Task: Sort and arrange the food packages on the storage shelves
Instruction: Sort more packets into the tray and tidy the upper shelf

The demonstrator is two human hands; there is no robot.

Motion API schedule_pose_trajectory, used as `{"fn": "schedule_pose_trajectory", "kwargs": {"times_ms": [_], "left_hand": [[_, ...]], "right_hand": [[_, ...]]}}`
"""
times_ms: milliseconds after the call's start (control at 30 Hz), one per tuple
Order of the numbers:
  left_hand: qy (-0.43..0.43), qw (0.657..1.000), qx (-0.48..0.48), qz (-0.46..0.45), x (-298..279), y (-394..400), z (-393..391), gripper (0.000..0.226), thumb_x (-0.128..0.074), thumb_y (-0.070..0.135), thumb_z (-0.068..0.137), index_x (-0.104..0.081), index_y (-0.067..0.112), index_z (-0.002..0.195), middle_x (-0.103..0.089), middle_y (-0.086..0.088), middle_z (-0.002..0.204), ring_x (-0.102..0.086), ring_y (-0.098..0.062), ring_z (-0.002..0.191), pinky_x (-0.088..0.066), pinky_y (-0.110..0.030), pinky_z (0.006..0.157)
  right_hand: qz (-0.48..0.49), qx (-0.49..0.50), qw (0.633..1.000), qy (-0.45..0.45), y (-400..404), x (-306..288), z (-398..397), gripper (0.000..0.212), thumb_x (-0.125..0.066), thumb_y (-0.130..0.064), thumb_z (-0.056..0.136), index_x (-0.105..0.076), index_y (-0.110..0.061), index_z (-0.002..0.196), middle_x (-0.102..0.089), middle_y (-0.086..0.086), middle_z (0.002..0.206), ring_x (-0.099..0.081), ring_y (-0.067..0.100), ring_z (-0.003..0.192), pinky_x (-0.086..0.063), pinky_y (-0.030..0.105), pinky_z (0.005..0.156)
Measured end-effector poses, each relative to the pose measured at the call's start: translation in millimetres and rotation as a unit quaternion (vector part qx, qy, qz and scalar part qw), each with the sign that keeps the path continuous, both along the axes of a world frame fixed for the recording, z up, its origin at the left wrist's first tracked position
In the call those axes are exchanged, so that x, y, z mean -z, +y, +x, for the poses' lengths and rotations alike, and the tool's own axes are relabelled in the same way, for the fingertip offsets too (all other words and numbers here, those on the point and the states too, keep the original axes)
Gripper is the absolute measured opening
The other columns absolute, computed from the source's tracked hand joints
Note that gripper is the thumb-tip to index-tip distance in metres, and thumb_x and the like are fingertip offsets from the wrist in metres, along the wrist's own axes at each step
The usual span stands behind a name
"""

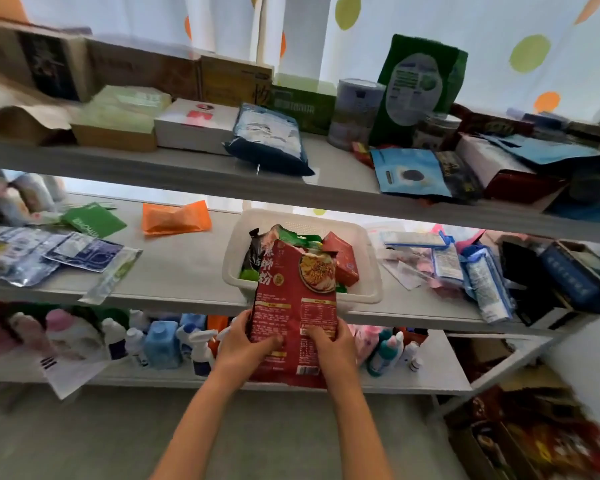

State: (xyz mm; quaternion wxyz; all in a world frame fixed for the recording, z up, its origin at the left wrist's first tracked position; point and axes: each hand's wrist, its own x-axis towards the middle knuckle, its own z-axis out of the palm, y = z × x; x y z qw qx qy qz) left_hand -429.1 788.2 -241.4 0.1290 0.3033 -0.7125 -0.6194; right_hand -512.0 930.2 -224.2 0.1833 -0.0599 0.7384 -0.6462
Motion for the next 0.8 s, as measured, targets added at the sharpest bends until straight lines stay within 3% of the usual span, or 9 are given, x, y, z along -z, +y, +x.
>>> {"fn": "schedule_pose_trajectory", "kwargs": {"times_ms": [67,133,233,300,400,500,633,800], "left_hand": [[0.008,1.000,-0.010,0.003,3.7,-13.4,-3.1,0.079,-0.086,0.030,0.074,-0.042,0.022,0.139,-0.061,0.002,0.118,-0.062,-0.015,0.104,-0.054,-0.033,0.088],[0.019,1.000,-0.003,0.004,2.8,-24.2,-6.6,0.084,-0.086,0.023,0.074,-0.038,0.022,0.142,-0.060,0.003,0.119,-0.061,-0.012,0.103,-0.052,-0.025,0.081],[0.023,0.999,0.036,-0.001,-2.8,-38.3,-15.2,0.088,-0.088,0.021,0.072,-0.034,0.033,0.140,-0.058,0.010,0.117,-0.061,-0.009,0.104,-0.055,-0.027,0.083],[0.023,0.998,0.051,-0.042,-6.0,-44.7,-24.2,0.091,-0.088,0.026,0.071,-0.031,0.037,0.140,-0.054,0.007,0.124,-0.058,-0.011,0.110,-0.054,-0.035,0.093],[0.004,0.988,0.044,-0.148,-7.0,-52.6,-42.2,0.101,-0.087,0.034,0.071,-0.026,0.027,0.151,-0.041,0.001,0.142,-0.048,-0.017,0.124,-0.048,-0.041,0.103],[0.009,0.982,0.035,-0.186,-11.0,-63.8,-62.0,0.096,-0.086,0.031,0.074,-0.031,0.022,0.152,-0.036,-0.003,0.149,-0.044,-0.019,0.128,-0.045,-0.041,0.106],[0.019,0.983,0.062,-0.175,-16.3,-88.5,-93.2,0.080,-0.086,0.028,0.074,-0.047,0.020,0.142,-0.042,-0.003,0.142,-0.049,-0.018,0.123,-0.049,-0.042,0.104],[-0.016,0.970,0.108,-0.217,-6.1,-121.9,-128.8,0.084,-0.088,0.035,0.070,-0.048,0.017,0.142,-0.040,-0.011,0.146,-0.048,-0.029,0.130,-0.046,-0.047,0.108]], "right_hand": [[0.006,0.002,1.000,-0.002,-15.5,3.8,-4.9,0.023,-0.069,-0.023,0.093,-0.054,-0.032,0.108,-0.068,-0.008,0.103,-0.067,0.005,0.089,-0.050,0.012,0.062],[0.006,0.006,1.000,-0.009,-27.1,4.4,-12.2,0.022,-0.071,-0.020,0.091,-0.056,-0.031,0.103,-0.070,-0.003,0.106,-0.069,0.009,0.091,-0.052,0.015,0.064],[0.005,0.000,1.000,-0.014,-42.4,3.6,-28.5,0.024,-0.071,-0.019,0.091,-0.058,-0.027,0.110,-0.071,-0.002,0.106,-0.070,0.009,0.089,-0.054,0.017,0.064],[0.008,-0.016,1.000,-0.015,-51.1,3.0,-44.5,0.024,-0.072,-0.020,0.091,-0.058,-0.024,0.111,-0.071,-0.003,0.104,-0.070,0.008,0.087,-0.054,0.016,0.062],[0.019,-0.038,0.999,-0.008,-66.7,0.9,-70.8,0.028,-0.072,-0.020,0.091,-0.057,-0.021,0.114,-0.069,-0.007,0.098,-0.068,0.006,0.085,-0.052,0.013,0.058],[0.035,-0.058,0.998,0.005,-84.7,-0.5,-95.2,0.024,-0.071,-0.021,0.091,-0.057,-0.021,0.111,-0.068,-0.006,0.094,-0.067,0.006,0.081,-0.050,0.014,0.058],[0.065,-0.087,0.994,0.015,-108.9,-2.3,-129.0,0.018,-0.069,-0.021,0.092,-0.060,-0.018,0.108,-0.070,-0.002,0.093,-0.068,0.009,0.078,-0.053,0.019,0.062],[0.123,-0.108,0.985,0.050,-136.8,6.0,-166.3,0.027,-0.072,-0.023,0.091,-0.063,-0.010,0.113,-0.072,0.008,0.102,-0.068,0.016,0.083,-0.055,0.025,0.069]]}}
